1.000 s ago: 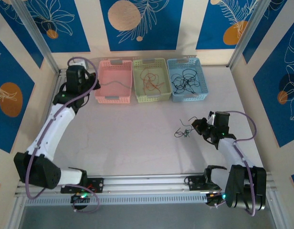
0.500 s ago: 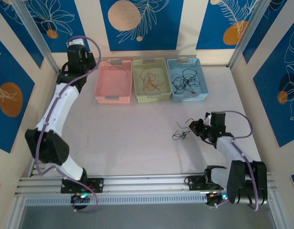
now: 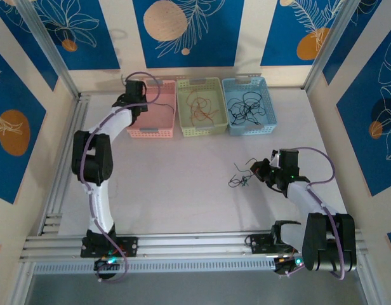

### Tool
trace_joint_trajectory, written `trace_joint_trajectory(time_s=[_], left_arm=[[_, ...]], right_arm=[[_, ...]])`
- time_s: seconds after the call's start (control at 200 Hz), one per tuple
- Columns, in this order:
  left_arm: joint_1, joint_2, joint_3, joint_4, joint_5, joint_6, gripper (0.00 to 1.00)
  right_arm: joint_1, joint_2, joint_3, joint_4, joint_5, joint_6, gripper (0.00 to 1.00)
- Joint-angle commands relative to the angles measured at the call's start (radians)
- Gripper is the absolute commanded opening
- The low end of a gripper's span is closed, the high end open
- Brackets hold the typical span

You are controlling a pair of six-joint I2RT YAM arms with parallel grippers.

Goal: Untangle the cables

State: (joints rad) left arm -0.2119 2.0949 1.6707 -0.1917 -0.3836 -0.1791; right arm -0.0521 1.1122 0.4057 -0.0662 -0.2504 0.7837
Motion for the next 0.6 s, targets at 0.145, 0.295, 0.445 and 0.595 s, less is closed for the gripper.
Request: trace_joint_trajectory(time_s=[0.145, 0.295, 0.445, 0.595], left_arm=[[-0.058, 0.18, 0.261, -0.17, 0.06, 0.088, 0.0], [-0.06, 0.208, 0.32, -0.237, 0.072, 0.094, 0.0], [-0.06, 0.157, 0.314, -0.262, 0.095, 0.085, 0.23], [-0.06, 0.035, 0.243, -0.263, 0.117, 0.059, 0.61]], right_arm=[[0.009, 0.0, 0.017, 0.002, 0.0, -0.023, 0.0], [0.01, -0.006, 0.016, -0.001, 0.002, -0.023, 0.0], [0.012, -0.009, 0.017, -0.001, 0.002, -0.024, 0.0], [0.012, -0.014, 0.017, -0.001, -0.003, -0.023, 0.0]])
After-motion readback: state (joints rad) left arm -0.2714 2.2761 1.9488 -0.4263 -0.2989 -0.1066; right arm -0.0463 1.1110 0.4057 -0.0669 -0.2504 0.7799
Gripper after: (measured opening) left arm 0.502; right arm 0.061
